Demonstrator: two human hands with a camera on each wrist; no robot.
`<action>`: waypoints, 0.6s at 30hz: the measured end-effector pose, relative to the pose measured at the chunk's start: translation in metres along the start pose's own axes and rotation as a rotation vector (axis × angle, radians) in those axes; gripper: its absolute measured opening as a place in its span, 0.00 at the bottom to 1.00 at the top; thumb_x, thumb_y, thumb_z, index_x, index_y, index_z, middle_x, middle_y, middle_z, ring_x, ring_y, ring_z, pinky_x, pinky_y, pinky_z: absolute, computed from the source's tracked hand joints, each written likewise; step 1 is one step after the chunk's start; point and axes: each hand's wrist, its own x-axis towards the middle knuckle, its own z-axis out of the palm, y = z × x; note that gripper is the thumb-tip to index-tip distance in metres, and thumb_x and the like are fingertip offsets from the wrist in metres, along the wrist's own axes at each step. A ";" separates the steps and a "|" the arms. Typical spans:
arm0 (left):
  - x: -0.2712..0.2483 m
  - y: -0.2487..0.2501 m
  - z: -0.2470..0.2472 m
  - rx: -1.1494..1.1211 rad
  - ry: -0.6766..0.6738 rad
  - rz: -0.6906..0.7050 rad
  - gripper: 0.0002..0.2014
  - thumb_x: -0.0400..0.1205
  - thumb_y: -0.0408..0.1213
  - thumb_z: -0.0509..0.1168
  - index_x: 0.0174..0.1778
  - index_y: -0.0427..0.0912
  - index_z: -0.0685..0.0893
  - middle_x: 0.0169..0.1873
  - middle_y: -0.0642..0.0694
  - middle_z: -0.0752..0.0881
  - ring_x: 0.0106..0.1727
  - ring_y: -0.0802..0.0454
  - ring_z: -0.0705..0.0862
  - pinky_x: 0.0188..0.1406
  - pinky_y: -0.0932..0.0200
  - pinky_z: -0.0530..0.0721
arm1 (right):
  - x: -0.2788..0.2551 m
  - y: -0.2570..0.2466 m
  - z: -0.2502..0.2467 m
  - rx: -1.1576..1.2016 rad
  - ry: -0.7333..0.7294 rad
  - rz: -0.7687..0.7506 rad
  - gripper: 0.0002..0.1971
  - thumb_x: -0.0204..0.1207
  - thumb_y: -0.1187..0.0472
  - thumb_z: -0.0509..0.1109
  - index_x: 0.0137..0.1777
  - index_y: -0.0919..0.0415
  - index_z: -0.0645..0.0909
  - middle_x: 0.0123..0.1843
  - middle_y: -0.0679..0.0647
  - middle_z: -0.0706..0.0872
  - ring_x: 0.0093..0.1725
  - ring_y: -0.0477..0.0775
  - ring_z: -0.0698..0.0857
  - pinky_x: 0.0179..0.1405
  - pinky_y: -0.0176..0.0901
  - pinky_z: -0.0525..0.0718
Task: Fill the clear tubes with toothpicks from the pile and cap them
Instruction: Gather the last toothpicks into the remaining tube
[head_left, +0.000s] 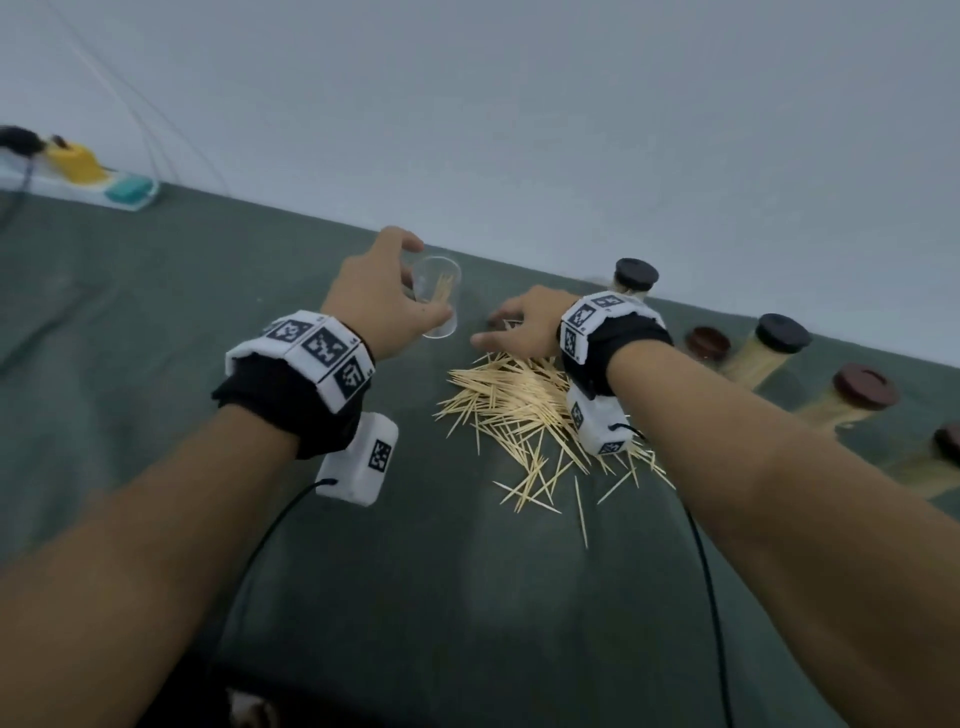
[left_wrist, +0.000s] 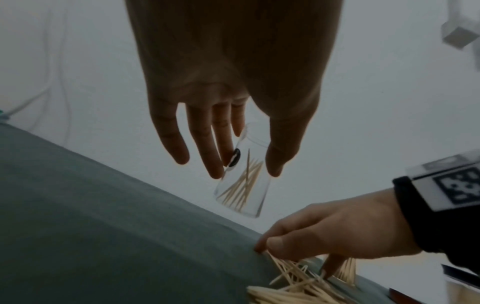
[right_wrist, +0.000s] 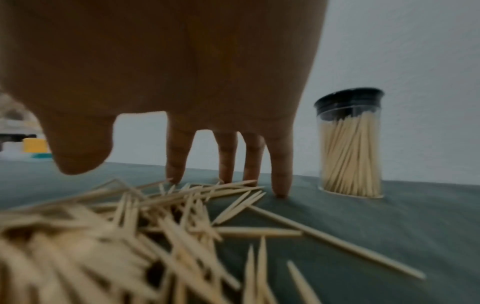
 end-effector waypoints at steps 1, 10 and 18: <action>-0.001 -0.002 -0.001 0.005 -0.005 -0.003 0.32 0.72 0.46 0.78 0.69 0.49 0.73 0.51 0.51 0.85 0.49 0.53 0.87 0.52 0.56 0.83 | -0.001 -0.002 0.002 -0.018 0.007 -0.021 0.33 0.68 0.23 0.61 0.68 0.39 0.78 0.63 0.49 0.82 0.64 0.58 0.81 0.61 0.50 0.78; -0.010 0.007 0.003 0.070 -0.053 0.028 0.27 0.71 0.49 0.77 0.65 0.50 0.77 0.54 0.50 0.85 0.50 0.53 0.87 0.54 0.55 0.85 | -0.063 0.009 0.020 -0.065 0.007 -0.167 0.21 0.73 0.34 0.67 0.60 0.44 0.79 0.57 0.49 0.77 0.56 0.53 0.78 0.56 0.48 0.78; -0.020 0.007 -0.005 0.081 -0.072 0.006 0.27 0.73 0.48 0.77 0.67 0.49 0.77 0.53 0.50 0.85 0.52 0.52 0.86 0.51 0.58 0.83 | -0.081 0.009 0.010 -0.014 0.098 -0.139 0.18 0.74 0.38 0.69 0.59 0.45 0.82 0.68 0.49 0.75 0.66 0.53 0.77 0.65 0.50 0.74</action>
